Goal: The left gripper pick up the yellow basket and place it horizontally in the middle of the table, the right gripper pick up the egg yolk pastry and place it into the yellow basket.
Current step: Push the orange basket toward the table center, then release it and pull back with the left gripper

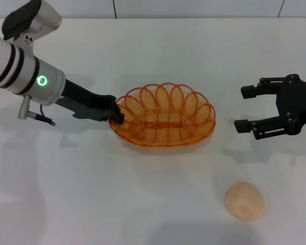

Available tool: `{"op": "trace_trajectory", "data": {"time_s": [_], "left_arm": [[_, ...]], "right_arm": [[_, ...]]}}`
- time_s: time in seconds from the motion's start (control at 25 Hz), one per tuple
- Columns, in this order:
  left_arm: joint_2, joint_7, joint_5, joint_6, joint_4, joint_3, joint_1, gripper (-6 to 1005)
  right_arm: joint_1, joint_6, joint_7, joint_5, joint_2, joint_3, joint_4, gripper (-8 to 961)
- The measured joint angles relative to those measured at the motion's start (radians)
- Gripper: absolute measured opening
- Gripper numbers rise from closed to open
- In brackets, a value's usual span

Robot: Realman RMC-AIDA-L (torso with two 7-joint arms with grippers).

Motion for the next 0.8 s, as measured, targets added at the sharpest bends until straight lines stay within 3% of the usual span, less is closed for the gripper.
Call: {"op": "trace_trajectory", "data": {"time_s": [0.8], "left_arm": [[0.008, -0.021, 0.027, -0.004, -0.008, 0.000, 0.003, 184]], "right_arm": [[-0.001, -0.002, 0.000, 0.010, 0.001, 0.000, -0.002, 830]]}}
